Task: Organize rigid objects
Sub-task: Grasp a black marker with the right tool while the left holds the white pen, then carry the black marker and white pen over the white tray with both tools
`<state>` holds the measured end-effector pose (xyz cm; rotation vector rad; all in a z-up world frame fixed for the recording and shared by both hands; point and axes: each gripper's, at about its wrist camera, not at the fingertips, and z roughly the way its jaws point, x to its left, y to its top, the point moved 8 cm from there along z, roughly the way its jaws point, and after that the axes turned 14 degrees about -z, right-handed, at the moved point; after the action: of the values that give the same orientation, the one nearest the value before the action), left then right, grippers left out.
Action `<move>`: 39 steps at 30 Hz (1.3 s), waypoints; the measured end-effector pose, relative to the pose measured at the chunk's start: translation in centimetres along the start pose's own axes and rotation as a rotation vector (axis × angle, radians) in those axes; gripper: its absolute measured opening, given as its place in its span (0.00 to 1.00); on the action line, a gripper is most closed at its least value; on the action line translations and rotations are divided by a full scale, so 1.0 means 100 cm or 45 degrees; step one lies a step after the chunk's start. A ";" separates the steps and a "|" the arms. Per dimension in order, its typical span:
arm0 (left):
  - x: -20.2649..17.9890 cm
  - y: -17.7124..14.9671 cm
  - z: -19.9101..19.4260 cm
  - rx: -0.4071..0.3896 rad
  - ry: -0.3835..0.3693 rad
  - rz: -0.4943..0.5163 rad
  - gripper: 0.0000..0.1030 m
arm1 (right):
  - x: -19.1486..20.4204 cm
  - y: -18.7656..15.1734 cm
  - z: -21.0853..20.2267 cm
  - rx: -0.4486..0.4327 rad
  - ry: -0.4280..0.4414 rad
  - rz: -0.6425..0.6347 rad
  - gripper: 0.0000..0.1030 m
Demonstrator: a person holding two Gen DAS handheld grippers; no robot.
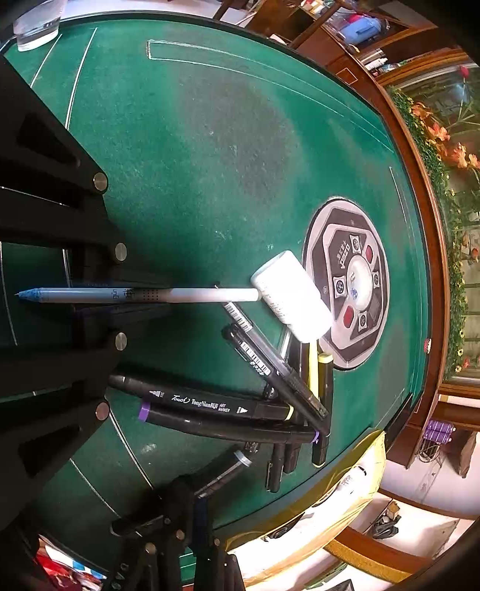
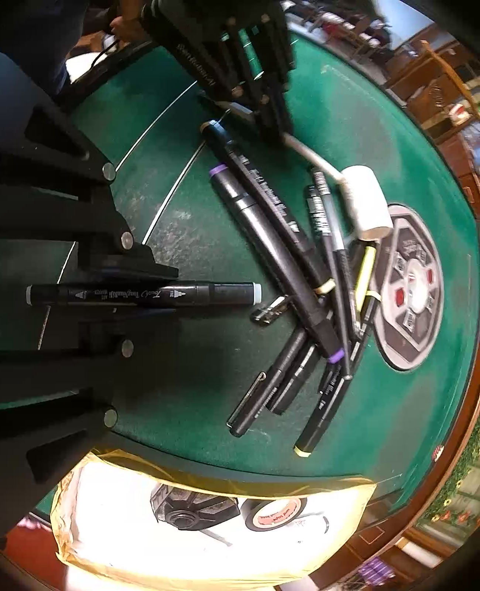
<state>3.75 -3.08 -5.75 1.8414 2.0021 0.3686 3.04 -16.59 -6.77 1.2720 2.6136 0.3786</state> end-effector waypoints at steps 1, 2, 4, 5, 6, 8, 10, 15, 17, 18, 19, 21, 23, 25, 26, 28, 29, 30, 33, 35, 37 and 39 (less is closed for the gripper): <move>0.001 0.000 -0.001 -0.003 0.001 -0.006 0.07 | -0.001 0.000 -0.003 -0.010 0.016 0.013 0.14; 0.002 0.001 -0.003 -0.008 -0.004 -0.016 0.07 | -0.002 -0.001 -0.004 -0.017 0.023 0.019 0.14; 0.004 0.004 -0.007 -0.022 -0.020 -0.040 0.07 | -0.002 -0.002 -0.009 -0.051 0.057 0.042 0.14; 0.006 0.006 -0.010 -0.030 -0.029 -0.054 0.07 | -0.002 -0.003 -0.011 -0.067 0.091 0.063 0.14; 0.008 0.008 -0.011 -0.036 -0.032 -0.064 0.07 | -0.003 -0.003 -0.011 -0.077 0.110 0.079 0.14; 0.011 0.012 -0.016 -0.048 -0.035 -0.087 0.07 | -0.006 -0.003 -0.015 -0.095 0.129 0.103 0.14; 0.013 0.015 -0.019 -0.054 -0.048 -0.107 0.07 | -0.008 -0.003 -0.020 -0.111 0.159 0.139 0.14; 0.016 0.018 -0.022 -0.060 -0.062 -0.133 0.07 | -0.015 -0.002 -0.022 -0.133 0.183 0.170 0.14; 0.016 0.019 -0.024 -0.056 -0.103 -0.159 0.07 | -0.017 -0.002 -0.024 -0.145 0.189 0.177 0.14; 0.016 0.019 -0.026 -0.057 -0.123 -0.169 0.07 | -0.018 -0.003 -0.025 -0.148 0.191 0.178 0.14; 0.015 0.020 -0.028 -0.057 -0.142 -0.178 0.07 | -0.019 -0.004 -0.027 -0.155 0.193 0.180 0.14; 0.012 0.022 -0.032 -0.063 -0.188 -0.199 0.07 | -0.023 -0.004 -0.029 -0.168 0.197 0.189 0.14; 0.009 0.024 -0.036 -0.069 -0.204 -0.203 0.07 | -0.026 -0.006 -0.031 -0.175 0.200 0.193 0.14; 0.006 0.026 -0.038 -0.076 -0.205 -0.204 0.07 | -0.029 -0.007 -0.033 -0.183 0.202 0.196 0.14; 0.004 0.026 -0.039 -0.070 -0.208 -0.205 0.07 | -0.031 -0.008 -0.035 -0.187 0.203 0.197 0.14; -0.001 0.028 -0.039 -0.069 -0.210 -0.202 0.07 | -0.036 -0.009 -0.037 -0.195 0.201 0.204 0.14; -0.006 0.029 -0.040 -0.067 -0.215 -0.194 0.07 | -0.039 -0.010 -0.038 -0.198 0.201 0.209 0.14; -0.009 0.030 -0.041 -0.066 -0.218 -0.187 0.07 | -0.042 -0.011 -0.040 -0.202 0.201 0.214 0.14; -0.026 0.033 -0.045 -0.074 -0.239 -0.157 0.07 | -0.050 -0.015 -0.044 -0.216 0.204 0.235 0.14; -0.039 0.037 -0.050 -0.086 -0.259 -0.133 0.07 | -0.057 -0.019 -0.049 -0.232 0.199 0.253 0.14; -0.051 0.040 -0.054 -0.097 -0.279 -0.109 0.07 | -0.065 -0.023 -0.056 -0.257 0.201 0.273 0.14; -0.066 0.044 -0.059 -0.108 -0.302 -0.082 0.07 | -0.074 -0.029 -0.063 -0.279 0.191 0.291 0.14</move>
<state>5.34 -8.81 2.16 1.6794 1.8510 0.2023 3.53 -25.02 -1.16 1.5191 2.4614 0.8051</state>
